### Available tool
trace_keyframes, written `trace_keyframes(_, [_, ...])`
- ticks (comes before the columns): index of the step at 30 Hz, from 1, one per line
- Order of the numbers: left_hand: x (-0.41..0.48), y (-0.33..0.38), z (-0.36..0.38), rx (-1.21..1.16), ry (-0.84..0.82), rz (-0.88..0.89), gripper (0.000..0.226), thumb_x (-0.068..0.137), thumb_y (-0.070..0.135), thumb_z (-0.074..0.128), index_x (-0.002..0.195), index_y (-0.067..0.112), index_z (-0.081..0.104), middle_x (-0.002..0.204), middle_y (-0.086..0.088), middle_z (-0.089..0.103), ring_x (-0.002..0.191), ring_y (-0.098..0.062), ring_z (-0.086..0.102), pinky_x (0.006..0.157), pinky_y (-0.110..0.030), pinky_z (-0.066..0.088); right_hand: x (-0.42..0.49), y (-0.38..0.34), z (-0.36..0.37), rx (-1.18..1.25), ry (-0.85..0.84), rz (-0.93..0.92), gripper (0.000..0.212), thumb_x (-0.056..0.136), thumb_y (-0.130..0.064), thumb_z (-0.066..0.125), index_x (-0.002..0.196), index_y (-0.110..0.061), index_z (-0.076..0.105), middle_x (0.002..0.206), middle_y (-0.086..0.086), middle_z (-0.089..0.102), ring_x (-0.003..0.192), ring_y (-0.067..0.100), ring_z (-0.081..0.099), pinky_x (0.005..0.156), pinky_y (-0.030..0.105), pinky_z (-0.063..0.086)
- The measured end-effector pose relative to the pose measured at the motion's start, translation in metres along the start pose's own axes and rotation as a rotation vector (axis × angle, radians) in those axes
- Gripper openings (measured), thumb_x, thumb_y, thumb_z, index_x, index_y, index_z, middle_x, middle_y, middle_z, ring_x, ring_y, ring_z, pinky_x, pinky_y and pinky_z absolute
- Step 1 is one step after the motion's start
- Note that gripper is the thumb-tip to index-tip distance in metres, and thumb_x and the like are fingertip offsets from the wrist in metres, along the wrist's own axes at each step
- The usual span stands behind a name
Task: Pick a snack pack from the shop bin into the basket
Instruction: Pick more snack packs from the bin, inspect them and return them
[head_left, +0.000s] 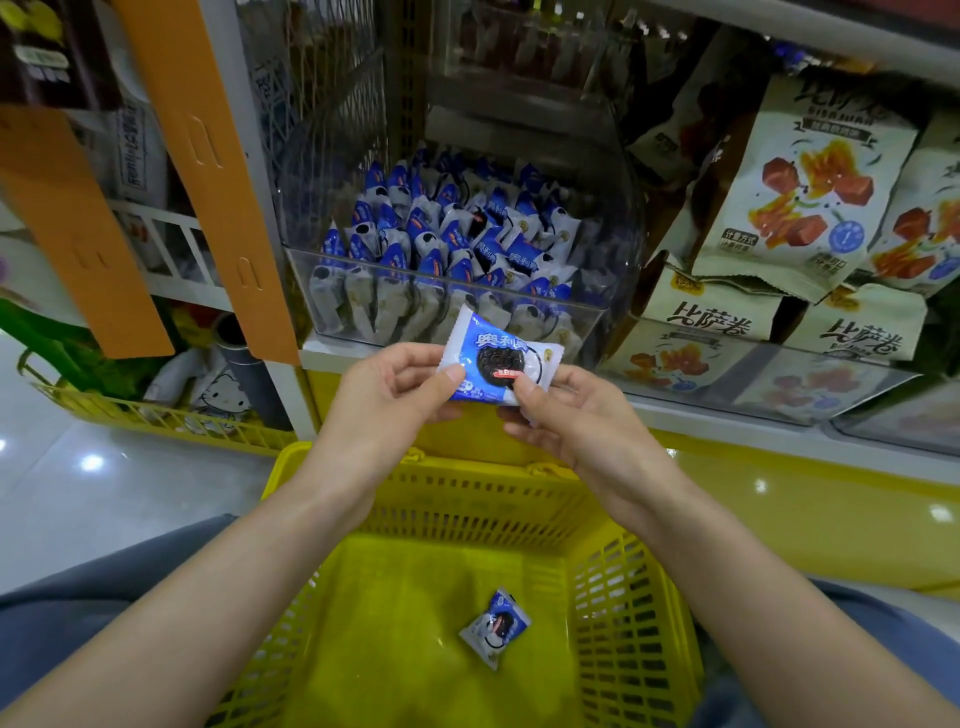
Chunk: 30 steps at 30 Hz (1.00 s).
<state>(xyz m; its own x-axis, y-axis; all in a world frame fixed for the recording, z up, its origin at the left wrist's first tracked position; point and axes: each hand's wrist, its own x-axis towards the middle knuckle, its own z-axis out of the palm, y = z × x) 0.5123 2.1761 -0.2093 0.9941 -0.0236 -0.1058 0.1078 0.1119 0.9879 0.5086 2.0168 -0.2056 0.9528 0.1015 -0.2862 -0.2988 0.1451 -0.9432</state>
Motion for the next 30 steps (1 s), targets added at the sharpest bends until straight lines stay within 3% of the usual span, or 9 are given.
trace_keyframes(2, [-0.001, -0.001, 0.0, -0.006, 0.001, -0.004, 0.009, 0.089, 0.007, 0.056, 0.091, 0.011, 0.064, 0.087, -0.004, 0.071, 0.071, -0.006, 0.067, 0.066, -0.016, 0.054, 0.0, 0.001, 0.001, 0.003, -0.004, 0.03, 0.032, 0.086, -0.012, 0.06, 0.115, -0.003, 0.05, 0.095, 0.008, 0.069, 0.076, 0.01, 0.067, 0.074, 0.024, 0.057])
trace_keyframes(5, [0.002, -0.001, -0.004, 0.092, 0.026, 0.045, 0.012, 0.089, 0.007, 0.056, 0.084, 0.013, 0.065, 0.08, -0.004, 0.07, 0.066, -0.004, 0.064, 0.063, -0.016, 0.054, 0.0, 0.005, 0.001, -0.441, 0.072, -0.127, 0.045, 0.084, -0.021, 0.064, 0.123, -0.011, 0.044, 0.103, 0.0, 0.063, 0.092, 0.007, 0.059, 0.086, 0.025, 0.048])
trace_keyframes(7, [0.003, -0.001, -0.005, 0.2, -0.001, 0.081, 0.014, 0.088, 0.007, 0.057, 0.079, 0.015, 0.065, 0.075, -0.005, 0.068, 0.063, -0.005, 0.063, 0.061, -0.018, 0.054, -0.001, 0.005, 0.003, -0.586, 0.055, -0.263, 0.037, 0.085, -0.024, 0.063, 0.119, -0.021, 0.048, 0.107, -0.007, 0.06, 0.102, 0.004, 0.057, 0.089, 0.022, 0.047])
trace_keyframes(11, [-0.002, -0.003, 0.0, 0.329, -0.097, 0.079, 0.02, 0.086, 0.007, 0.06, 0.073, 0.021, 0.066, 0.069, 0.001, 0.069, 0.066, -0.01, 0.064, 0.063, -0.024, 0.053, -0.002, 0.005, 0.007, -0.491, 0.002, -0.346, 0.007, 0.087, -0.016, 0.061, 0.088, -0.022, 0.063, 0.082, -0.005, 0.068, 0.081, 0.007, 0.065, 0.074, 0.025, 0.054])
trace_keyframes(15, [-0.002, 0.0, 0.002, 0.153, -0.107, -0.047, 0.014, 0.087, 0.011, 0.058, 0.076, 0.008, 0.066, 0.064, -0.001, 0.069, 0.056, -0.007, 0.061, 0.054, -0.016, 0.051, -0.002, 0.006, 0.008, -0.506, 0.046, -0.443, 0.016, 0.086, -0.013, 0.063, 0.077, -0.025, 0.063, 0.074, -0.006, 0.068, 0.073, 0.009, 0.065, 0.067, 0.027, 0.053])
trace_keyframes(19, [-0.003, 0.002, 0.002, 0.073, -0.133, -0.12, 0.016, 0.089, 0.013, 0.056, 0.083, 0.002, 0.066, 0.076, -0.011, 0.068, 0.063, -0.013, 0.062, 0.062, -0.022, 0.054, -0.003, 0.006, 0.008, -0.643, 0.092, -0.571, 0.014, 0.085, -0.018, 0.065, 0.078, -0.03, 0.063, 0.074, -0.012, 0.067, 0.072, 0.003, 0.062, 0.064, 0.025, 0.052])
trace_keyframes(23, [-0.003, 0.003, 0.004, -0.002, -0.116, -0.188, 0.018, 0.09, 0.02, 0.055, 0.081, 0.007, 0.064, 0.071, -0.004, 0.067, 0.06, -0.01, 0.06, 0.06, -0.02, 0.052, 0.0, 0.008, 0.009, -0.481, 0.17, -0.458, 0.011, 0.086, -0.015, 0.064, 0.077, -0.02, 0.066, 0.074, -0.003, 0.069, 0.071, 0.011, 0.065, 0.065, 0.029, 0.053])
trace_keyframes(27, [-0.005, -0.003, 0.004, 0.086, -0.272, -0.27, 0.021, 0.083, 0.023, 0.063, 0.098, 0.008, 0.064, 0.091, -0.007, 0.072, 0.074, -0.013, 0.066, 0.068, -0.026, 0.056, 0.005, 0.004, 0.001, -0.252, 0.313, -0.264, 0.012, 0.091, -0.019, 0.056, 0.082, -0.015, 0.063, 0.084, 0.014, 0.069, 0.073, 0.02, 0.063, 0.066, 0.034, 0.051])
trace_keyframes(30, [-0.006, -0.006, 0.004, 0.104, -0.275, -0.248, 0.013, 0.082, 0.014, 0.066, 0.094, 0.009, 0.065, 0.083, -0.006, 0.072, 0.067, -0.011, 0.067, 0.066, -0.023, 0.057, 0.007, 0.002, 0.0, -0.053, 0.355, -0.125, 0.013, 0.095, -0.02, 0.049, 0.088, -0.011, 0.056, 0.09, 0.014, 0.068, 0.07, 0.013, 0.064, 0.056, 0.021, 0.054])
